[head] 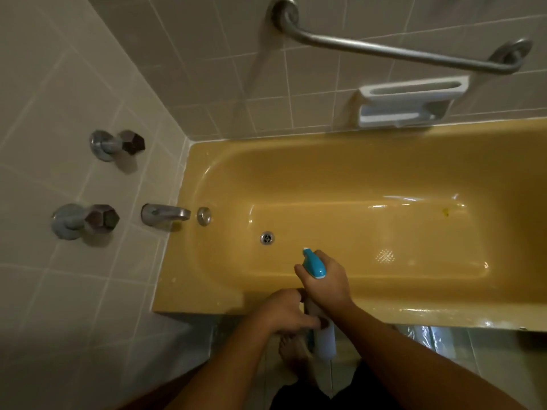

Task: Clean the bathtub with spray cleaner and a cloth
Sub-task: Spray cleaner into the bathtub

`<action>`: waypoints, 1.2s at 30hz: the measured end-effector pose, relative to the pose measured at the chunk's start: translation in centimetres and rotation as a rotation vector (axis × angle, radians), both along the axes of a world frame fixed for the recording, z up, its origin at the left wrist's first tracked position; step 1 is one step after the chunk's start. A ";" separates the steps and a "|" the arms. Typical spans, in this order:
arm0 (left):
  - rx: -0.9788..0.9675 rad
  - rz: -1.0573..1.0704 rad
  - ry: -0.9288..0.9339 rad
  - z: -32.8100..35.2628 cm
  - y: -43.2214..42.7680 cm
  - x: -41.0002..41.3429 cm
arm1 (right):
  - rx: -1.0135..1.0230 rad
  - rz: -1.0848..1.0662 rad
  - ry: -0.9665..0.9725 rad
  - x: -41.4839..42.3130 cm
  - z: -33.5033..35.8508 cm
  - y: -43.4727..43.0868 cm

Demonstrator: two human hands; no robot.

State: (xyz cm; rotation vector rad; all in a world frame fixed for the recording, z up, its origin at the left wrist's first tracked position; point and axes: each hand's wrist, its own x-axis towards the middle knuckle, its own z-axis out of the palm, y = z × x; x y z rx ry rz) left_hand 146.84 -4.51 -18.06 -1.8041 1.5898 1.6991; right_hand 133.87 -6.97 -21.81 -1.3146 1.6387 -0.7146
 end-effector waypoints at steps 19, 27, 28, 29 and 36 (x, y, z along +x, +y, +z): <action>-0.011 0.020 0.006 0.6 2.9 8.5 | 0.128 0.057 0.074 9.1 -0.4 1.4; -0.067 -0.110 -0.012 0.6 1.4 7.6 | 0.008 -0.059 0.056 7.4 -0.1 1.7; -0.072 -0.129 -0.009 0.6 1.0 7.2 | -0.004 -0.076 0.057 7.0 -0.1 1.7; -0.068 -0.135 -0.002 0.7 0.6 6.9 | 0.002 -0.092 0.052 6.6 -0.1 1.7; -0.065 -0.270 0.020 0.3 -1.2 3.4 | 0.084 -0.227 0.056 2.7 0.4 1.3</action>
